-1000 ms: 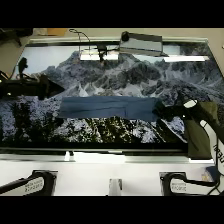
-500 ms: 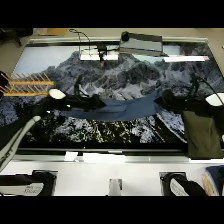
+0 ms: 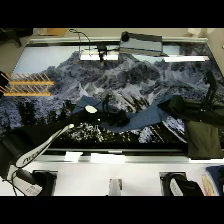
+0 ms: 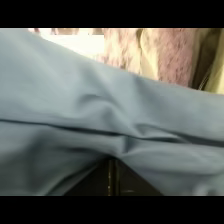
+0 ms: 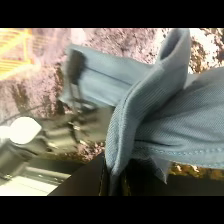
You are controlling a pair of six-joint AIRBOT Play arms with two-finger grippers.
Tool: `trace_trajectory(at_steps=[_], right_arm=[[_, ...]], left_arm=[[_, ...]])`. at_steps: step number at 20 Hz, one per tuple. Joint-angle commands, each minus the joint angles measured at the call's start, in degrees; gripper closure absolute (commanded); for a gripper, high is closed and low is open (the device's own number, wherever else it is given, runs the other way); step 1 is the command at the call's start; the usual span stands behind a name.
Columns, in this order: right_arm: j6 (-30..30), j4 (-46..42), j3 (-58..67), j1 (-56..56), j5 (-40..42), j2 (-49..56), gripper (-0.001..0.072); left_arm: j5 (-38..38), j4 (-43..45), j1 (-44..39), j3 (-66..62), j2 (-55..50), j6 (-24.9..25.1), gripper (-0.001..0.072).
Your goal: Fold the shirts.
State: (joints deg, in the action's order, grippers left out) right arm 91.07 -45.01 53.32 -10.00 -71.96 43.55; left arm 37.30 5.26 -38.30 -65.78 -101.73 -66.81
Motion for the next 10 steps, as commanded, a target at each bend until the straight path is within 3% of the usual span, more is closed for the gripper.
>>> trace_trajectory(at_steps=[1, 4, 6, 10], right_arm=[[0.81, 0.87, 0.15, -0.02, 1.81, -2.82, 0.0686], [-0.46, 1.33, 0.2, -0.02, 3.82, -2.4, 0.0687], [-1.38, 2.19, 0.17, -0.02, 3.02, -0.13, 0.0687], [-6.69, 11.72, 0.2, 5.29, 10.32, 5.6, 0.0688]], left_arm=[[0.83, -1.53, -3.52, -0.31, -1.31, -0.09, 0.0668], [0.31, -0.9, -0.63, -0.33, 0.48, 1.97, 0.067], [-1.01, 4.33, 4.28, -0.33, 5.29, 2.89, 0.0671], [4.0, 18.47, 16.9, -0.33, 19.71, -1.6, 0.0671]])
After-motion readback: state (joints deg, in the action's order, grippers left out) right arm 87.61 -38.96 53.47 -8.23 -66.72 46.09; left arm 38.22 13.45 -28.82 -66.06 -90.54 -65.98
